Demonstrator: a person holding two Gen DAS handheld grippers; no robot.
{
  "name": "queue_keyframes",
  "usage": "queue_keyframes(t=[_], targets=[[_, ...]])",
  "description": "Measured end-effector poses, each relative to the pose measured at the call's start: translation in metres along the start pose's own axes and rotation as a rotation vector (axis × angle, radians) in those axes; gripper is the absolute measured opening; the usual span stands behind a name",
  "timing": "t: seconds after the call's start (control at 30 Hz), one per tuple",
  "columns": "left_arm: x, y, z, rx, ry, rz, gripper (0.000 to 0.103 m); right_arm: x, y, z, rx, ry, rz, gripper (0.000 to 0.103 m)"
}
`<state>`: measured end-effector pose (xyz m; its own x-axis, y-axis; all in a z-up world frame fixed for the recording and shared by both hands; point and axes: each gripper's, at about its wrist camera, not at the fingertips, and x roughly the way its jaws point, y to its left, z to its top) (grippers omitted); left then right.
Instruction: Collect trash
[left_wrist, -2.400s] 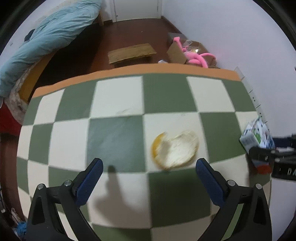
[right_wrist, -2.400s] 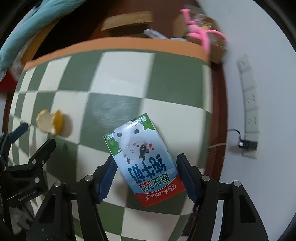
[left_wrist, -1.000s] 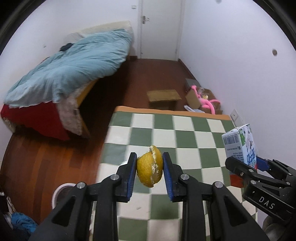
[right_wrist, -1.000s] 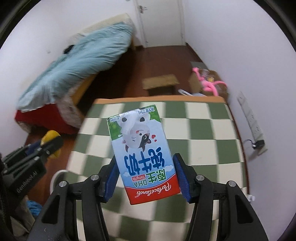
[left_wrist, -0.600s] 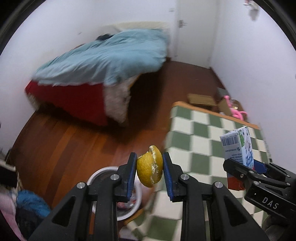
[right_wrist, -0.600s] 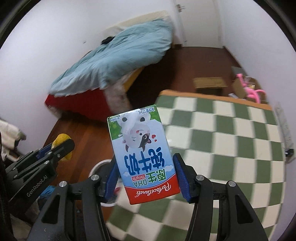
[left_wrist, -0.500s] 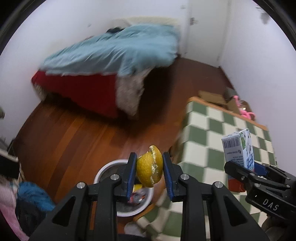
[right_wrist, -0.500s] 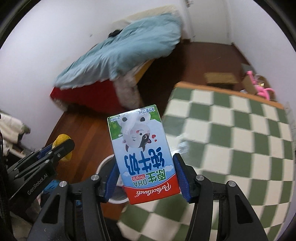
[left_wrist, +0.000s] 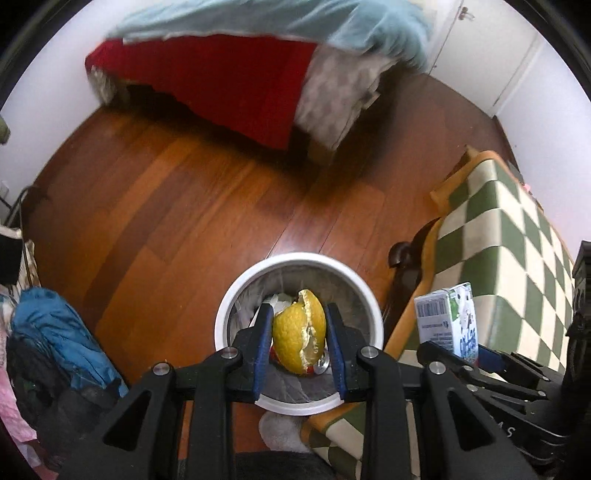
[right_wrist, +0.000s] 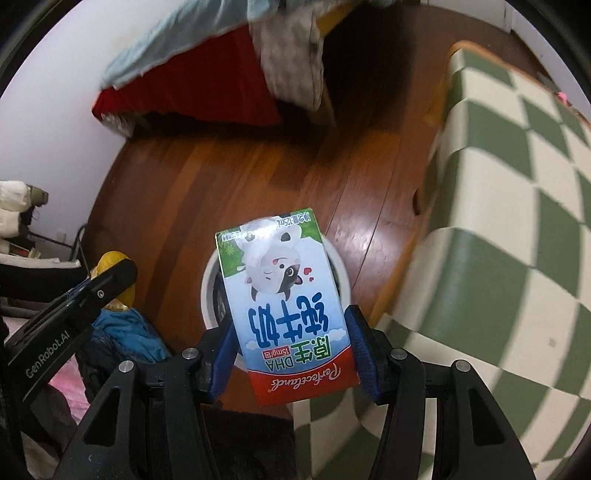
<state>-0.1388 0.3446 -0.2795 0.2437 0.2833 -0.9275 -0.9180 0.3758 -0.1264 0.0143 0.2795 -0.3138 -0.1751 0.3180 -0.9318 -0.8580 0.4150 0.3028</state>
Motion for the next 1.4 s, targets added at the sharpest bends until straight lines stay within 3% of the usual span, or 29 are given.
queue_keyframes(t=[0.23, 0.3, 0.33, 0.37, 0.43, 0.5, 0.63, 0.7, 0.77, 1.03, 1.2, 1.4], targets=[[0.021, 0.021, -0.001, -0.051, 0.059, -0.004, 0.031, 0.058, 0.011, 0.019, -0.028, 0.082, -0.026, 0.058], [0.021, 0.024, 0.000, -0.061, 0.060, 0.010, 0.037, 0.067, 0.011, 0.024, -0.037, 0.097, -0.033, 0.059], [0.019, 0.028, -0.001, -0.066, 0.051, 0.024, 0.052, 0.071, 0.012, 0.026, -0.040, 0.105, -0.034, 0.059], [0.018, 0.030, -0.001, -0.071, 0.045, 0.033, 0.076, 0.071, 0.010, 0.029, -0.041, 0.110, -0.034, 0.059], [0.012, 0.035, -0.002, -0.080, 0.028, 0.047, 0.092, 0.075, 0.011, 0.032, -0.042, 0.122, -0.038, 0.060], [0.008, 0.037, -0.001, -0.080, 0.024, 0.073, 0.092, 0.075, 0.014, 0.032, -0.050, 0.124, -0.037, 0.072], [-0.008, 0.043, -0.004, -0.098, 0.005, 0.095, 0.096, 0.060, 0.013, 0.032, -0.065, 0.111, -0.027, 0.084], [-0.016, 0.043, -0.006, -0.095, -0.002, 0.106, 0.096, 0.051, 0.015, 0.031, -0.072, 0.101, -0.036, 0.097], [-0.026, 0.041, -0.010, -0.086, -0.008, 0.117, 0.096, 0.039, 0.017, 0.030, -0.086, 0.087, -0.055, 0.102], [-0.075, 0.031, -0.026, -0.058, -0.028, 0.130, 0.098, -0.029, 0.027, 0.009, -0.131, 0.031, -0.129, 0.103], [-0.120, 0.022, -0.032, -0.032, -0.066, 0.107, 0.098, -0.082, 0.030, -0.007, -0.136, -0.001, -0.083, 0.103], [-0.179, 0.009, -0.043, -0.012, -0.111, 0.028, 0.098, -0.159, 0.043, -0.028, -0.178, -0.050, -0.010, 0.103]])
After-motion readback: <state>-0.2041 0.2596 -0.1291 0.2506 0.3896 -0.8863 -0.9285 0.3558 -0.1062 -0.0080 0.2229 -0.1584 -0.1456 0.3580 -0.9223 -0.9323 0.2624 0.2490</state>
